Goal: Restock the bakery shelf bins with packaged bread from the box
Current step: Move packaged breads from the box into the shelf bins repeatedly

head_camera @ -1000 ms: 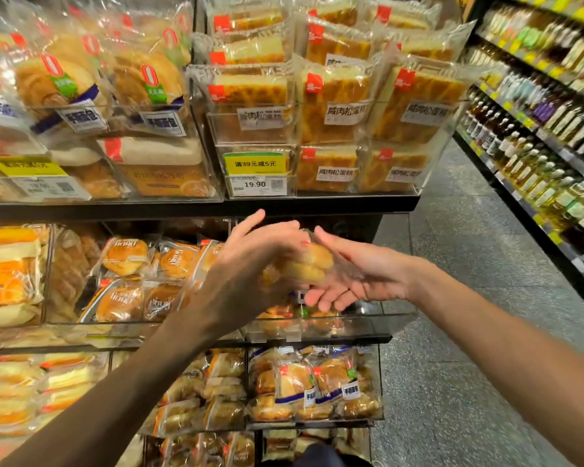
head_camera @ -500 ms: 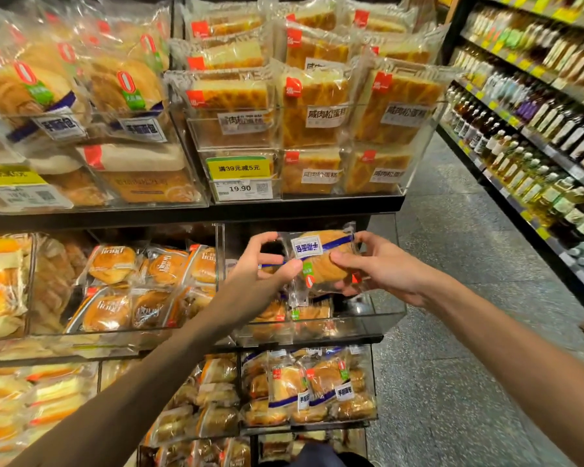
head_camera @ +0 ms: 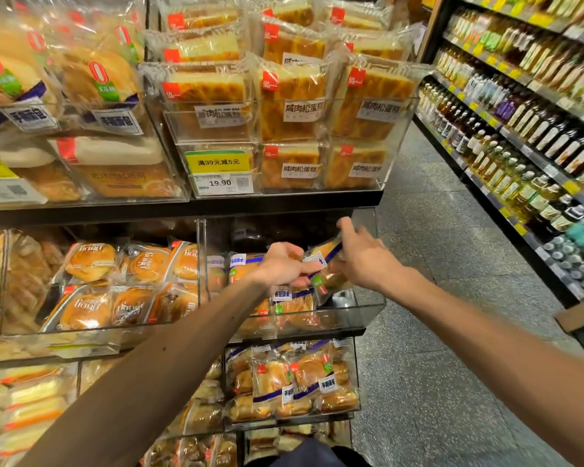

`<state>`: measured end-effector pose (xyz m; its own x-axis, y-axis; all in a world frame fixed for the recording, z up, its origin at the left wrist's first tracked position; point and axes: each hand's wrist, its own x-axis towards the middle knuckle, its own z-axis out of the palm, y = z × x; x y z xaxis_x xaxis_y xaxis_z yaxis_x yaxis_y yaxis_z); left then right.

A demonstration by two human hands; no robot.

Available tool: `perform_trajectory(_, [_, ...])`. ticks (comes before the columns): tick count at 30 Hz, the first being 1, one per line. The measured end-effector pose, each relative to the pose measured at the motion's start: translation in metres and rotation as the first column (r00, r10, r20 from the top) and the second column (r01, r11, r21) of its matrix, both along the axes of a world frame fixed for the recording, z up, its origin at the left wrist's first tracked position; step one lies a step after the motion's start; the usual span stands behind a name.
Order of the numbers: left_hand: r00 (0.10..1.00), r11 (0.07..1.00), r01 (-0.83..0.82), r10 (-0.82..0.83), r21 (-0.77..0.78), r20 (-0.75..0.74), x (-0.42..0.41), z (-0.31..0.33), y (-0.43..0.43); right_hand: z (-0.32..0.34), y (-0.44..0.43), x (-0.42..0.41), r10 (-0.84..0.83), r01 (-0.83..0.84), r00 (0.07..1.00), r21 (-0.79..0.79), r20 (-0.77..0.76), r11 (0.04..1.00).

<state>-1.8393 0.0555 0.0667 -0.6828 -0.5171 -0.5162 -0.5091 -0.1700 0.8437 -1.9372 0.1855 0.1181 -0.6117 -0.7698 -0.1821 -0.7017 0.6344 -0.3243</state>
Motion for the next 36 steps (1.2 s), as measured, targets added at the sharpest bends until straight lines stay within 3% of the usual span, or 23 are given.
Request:
perform_trajectory(4, [0.978,0.986,0.161,-0.154,-0.042,0.141,-0.013,-0.022,0.004,-0.022,-0.007,-0.007,0.167,-0.146,0.986,0.402,-0.017,0.904])
perform_trajectory(7, [0.946,0.948,0.263,-0.217,-0.181,0.242,-0.026,-0.035,0.007,-0.04,-0.012,-0.012,0.245,-0.199,0.969,0.488,-0.032,0.85])
perform_trajectory(10, [0.88,0.832,0.433,-0.307,-0.347,0.362,-0.037,-0.048,0.01,-0.054,-0.019,-0.017,0.276,-0.212,0.96,0.503,-0.055,0.838])
perform_trajectory(15, [0.754,0.557,0.651,-0.397,-0.515,0.523,-0.042,-0.063,0.008,-0.07,-0.022,-0.019,0.27,-0.204,0.96,0.483,-0.071,0.852])
perform_trajectory(18, [0.701,0.469,0.71,-0.413,-0.524,0.581,-0.043,-0.067,0.006,-0.08,-0.02,-0.014,0.266,-0.179,0.957,0.485,-0.116,0.856])
perform_trajectory(22, [0.713,0.456,0.701,-0.423,-0.549,0.559,-0.037,-0.067,0.009,-0.088,-0.019,-0.013,0.296,-0.181,0.945,0.529,-0.141,0.829])
perform_trajectory(28, [0.741,0.45,0.668,-0.478,-0.593,0.472,-0.022,-0.047,0.006,-0.059,-0.016,-0.008,0.176,-0.124,0.98,0.393,-0.099,0.911])
perform_trajectory(32, [0.759,0.384,0.626,-0.498,-0.679,0.419,0.002,-0.005,-0.005,-0.015,-0.012,0.009,0.065,-0.038,0.994,0.296,-0.083,0.955])
perform_trajectory(36, [0.803,0.364,0.524,-0.514,-0.77,0.303,0.058,0.067,-0.021,0.039,-0.012,0.049,0.147,-0.131,0.982,0.13,-0.121,0.983])
